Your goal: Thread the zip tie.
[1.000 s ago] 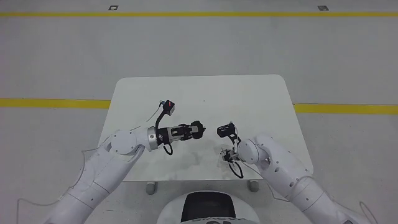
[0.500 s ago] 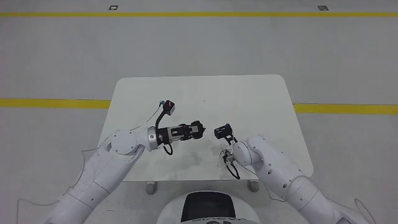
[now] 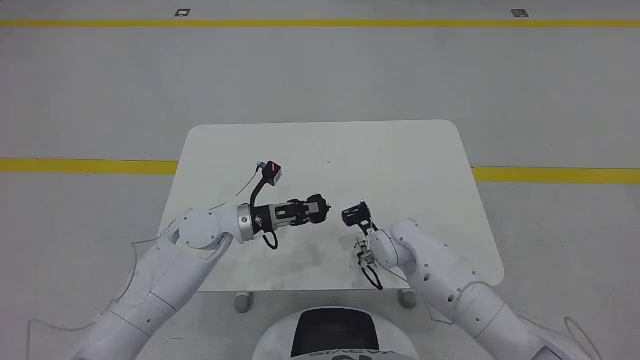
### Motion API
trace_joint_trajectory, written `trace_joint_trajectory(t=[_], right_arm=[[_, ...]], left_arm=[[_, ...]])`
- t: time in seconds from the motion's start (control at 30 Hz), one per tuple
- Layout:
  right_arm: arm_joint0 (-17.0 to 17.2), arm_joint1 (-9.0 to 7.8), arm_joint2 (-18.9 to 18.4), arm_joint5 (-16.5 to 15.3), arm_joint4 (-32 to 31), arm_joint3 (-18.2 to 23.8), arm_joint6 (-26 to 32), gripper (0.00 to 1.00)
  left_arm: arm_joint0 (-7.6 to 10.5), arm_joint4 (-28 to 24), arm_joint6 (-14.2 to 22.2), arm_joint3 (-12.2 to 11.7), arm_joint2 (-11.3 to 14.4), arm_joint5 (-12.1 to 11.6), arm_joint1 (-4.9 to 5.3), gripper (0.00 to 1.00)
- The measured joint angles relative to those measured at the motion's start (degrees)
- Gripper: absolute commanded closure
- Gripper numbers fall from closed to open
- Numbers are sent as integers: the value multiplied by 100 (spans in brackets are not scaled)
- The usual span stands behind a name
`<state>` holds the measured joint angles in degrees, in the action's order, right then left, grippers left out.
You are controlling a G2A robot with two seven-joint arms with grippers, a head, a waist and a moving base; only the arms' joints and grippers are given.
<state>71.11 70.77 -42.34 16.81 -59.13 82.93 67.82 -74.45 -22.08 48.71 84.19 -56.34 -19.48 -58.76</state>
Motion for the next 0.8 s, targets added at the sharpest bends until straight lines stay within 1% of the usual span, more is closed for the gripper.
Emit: trace_joint_trajectory(t=[0.23,0.37,0.47,0.8], right_arm=[[-66,69,102,73,-126,-157,1,84],[-80,95,120,104,-178,-194,6,87],[-81,111,133,116,-235,-221,14,92],[-96,170,165,135,-372,-325,28,86]], left_arm=[[0,0,0,0,0,0,0,100],[0,0,0,0,0,0,0,100],[0,0,0,0,0,0,0,100],[0,0,0,0,0,0,0,100]])
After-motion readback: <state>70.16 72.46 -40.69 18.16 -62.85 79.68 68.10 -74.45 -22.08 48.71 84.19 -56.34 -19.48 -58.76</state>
